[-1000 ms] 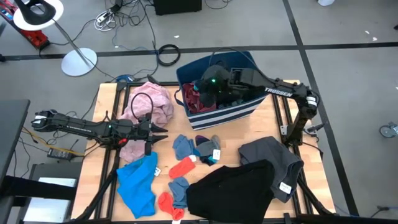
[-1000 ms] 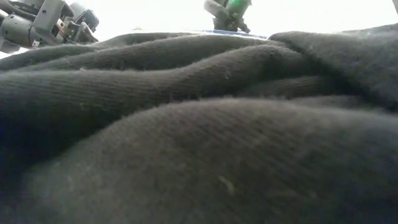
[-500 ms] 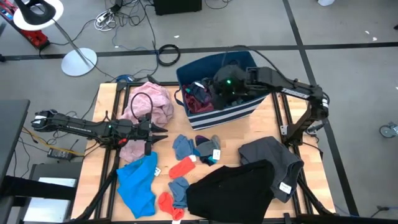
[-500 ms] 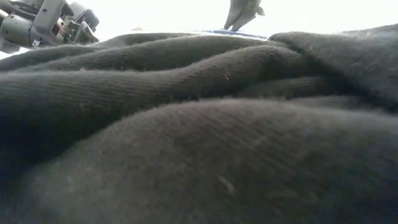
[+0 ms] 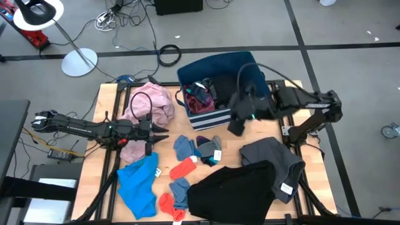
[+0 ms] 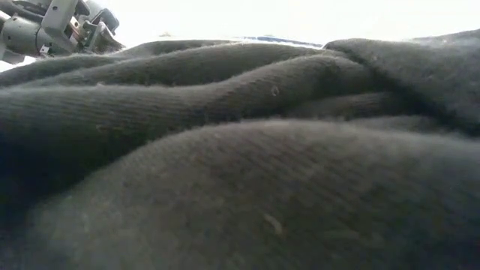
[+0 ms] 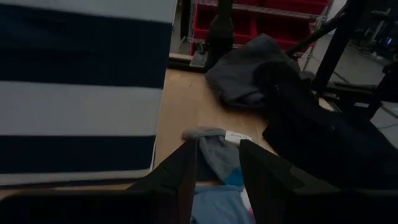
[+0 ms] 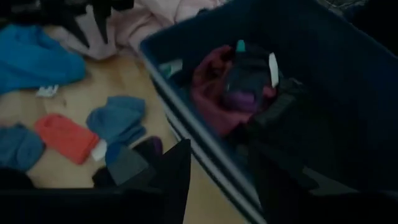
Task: Sort clothes
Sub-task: Put the pink shirt in the blue laundry bin organizer
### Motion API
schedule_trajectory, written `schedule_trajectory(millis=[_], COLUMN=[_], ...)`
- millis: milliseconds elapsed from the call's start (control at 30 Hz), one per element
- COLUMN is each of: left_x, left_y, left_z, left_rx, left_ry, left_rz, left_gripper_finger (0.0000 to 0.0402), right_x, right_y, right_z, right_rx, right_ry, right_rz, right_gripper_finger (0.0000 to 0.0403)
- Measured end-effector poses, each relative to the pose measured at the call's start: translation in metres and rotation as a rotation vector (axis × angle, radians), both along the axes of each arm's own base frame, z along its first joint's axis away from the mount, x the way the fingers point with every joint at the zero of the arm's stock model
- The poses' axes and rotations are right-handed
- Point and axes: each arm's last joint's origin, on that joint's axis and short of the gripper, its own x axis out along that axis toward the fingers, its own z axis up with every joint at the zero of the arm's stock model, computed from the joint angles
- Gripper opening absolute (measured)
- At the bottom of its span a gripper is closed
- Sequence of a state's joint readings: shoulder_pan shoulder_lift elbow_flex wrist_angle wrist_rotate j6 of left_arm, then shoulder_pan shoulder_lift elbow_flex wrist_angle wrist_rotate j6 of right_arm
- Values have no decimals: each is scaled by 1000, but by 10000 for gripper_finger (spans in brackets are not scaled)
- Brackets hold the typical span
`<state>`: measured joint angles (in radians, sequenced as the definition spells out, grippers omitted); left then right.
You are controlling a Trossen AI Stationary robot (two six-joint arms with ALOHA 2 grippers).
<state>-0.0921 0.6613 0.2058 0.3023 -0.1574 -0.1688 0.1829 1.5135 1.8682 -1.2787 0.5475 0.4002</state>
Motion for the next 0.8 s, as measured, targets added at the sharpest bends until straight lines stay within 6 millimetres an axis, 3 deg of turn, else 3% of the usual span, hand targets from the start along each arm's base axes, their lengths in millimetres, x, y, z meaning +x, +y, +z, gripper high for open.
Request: schedule_trajectory(millis=[167,400,600,800], left_x=[1,1,2,4], left_y=[0,1,-1,-8], left_z=[6,12,17,46], left_rx=[-4,-29,-49,-16], left_ry=[-63,-131,-75,27], left_rz=[14,35,53,112], left_gripper_finger=[129,129,124,116], right_x=[-12,-26,-31,-32], right_y=[42,84,100,105], right_z=[-24,-84,-132,-173], right_rx=[-51,-41,20,56], right_ry=[4,9,-14,-96], right_rz=[21,-5,-44,-97], right_gripper_finger=[159,158,157,156])
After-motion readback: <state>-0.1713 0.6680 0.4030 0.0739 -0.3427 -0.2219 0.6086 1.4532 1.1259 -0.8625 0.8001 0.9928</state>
